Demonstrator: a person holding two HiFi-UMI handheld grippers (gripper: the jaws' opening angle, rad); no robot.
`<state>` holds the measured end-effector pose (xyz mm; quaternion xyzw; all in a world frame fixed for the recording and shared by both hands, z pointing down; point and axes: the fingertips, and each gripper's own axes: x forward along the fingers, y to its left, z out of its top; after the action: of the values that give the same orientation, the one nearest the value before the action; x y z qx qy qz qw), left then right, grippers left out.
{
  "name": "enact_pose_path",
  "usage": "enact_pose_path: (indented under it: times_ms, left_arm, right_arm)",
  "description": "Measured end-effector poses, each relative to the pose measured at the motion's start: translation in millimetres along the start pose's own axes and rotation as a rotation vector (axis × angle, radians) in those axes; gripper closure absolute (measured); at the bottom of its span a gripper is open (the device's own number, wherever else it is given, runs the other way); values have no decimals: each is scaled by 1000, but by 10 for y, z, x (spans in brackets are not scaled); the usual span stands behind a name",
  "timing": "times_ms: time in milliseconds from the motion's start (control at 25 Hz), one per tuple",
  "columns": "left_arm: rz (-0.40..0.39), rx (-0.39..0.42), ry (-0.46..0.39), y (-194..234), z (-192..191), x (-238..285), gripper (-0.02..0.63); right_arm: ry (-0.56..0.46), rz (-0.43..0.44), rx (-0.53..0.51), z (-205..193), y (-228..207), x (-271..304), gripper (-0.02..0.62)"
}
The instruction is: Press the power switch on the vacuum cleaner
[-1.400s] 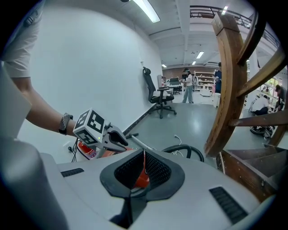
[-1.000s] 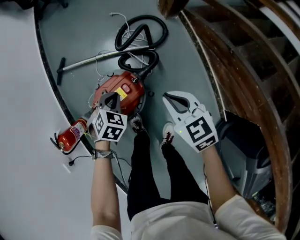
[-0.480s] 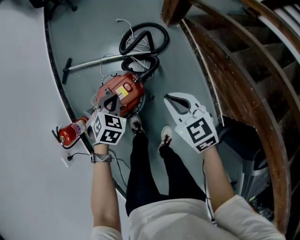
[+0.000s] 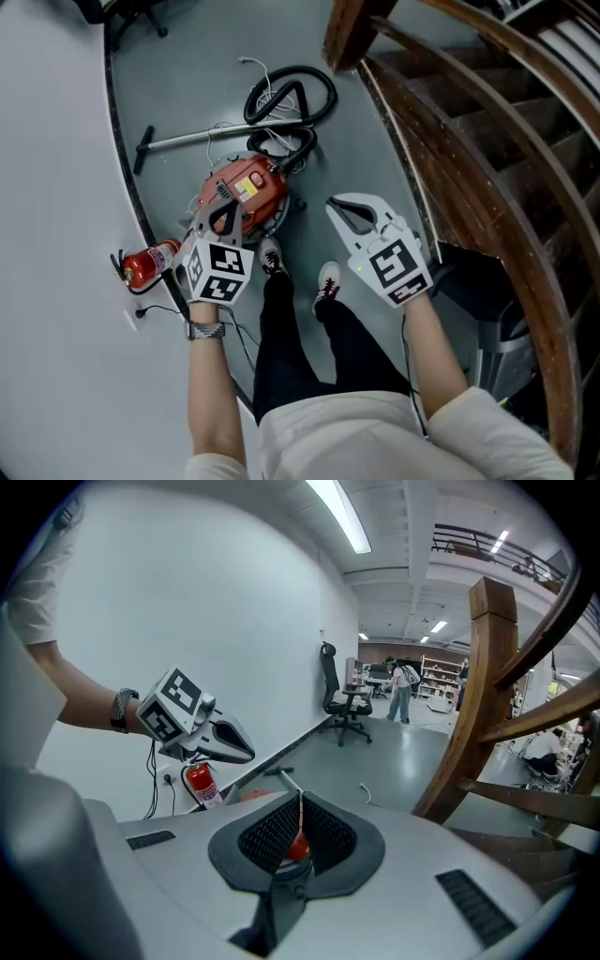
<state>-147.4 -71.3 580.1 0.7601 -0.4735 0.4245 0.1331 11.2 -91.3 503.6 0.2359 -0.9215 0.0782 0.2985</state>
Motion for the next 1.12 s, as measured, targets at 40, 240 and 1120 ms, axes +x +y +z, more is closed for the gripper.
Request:
enact_pose_path:
  times_ms: [40,240,1120]
  left_arm:
    - [8,3,-1,-18,-1,-69,604]
    - [29,25,8,-128,-33,-304,604]
    - [134,-10,-44,-291,359,-1268,604]
  right_arm:
    - [-2,2,-2,14,27,-35,565]
    - [-14,9,-12,134,145,-167,565]
    - [-78,51,-102,684,391,-807,565]
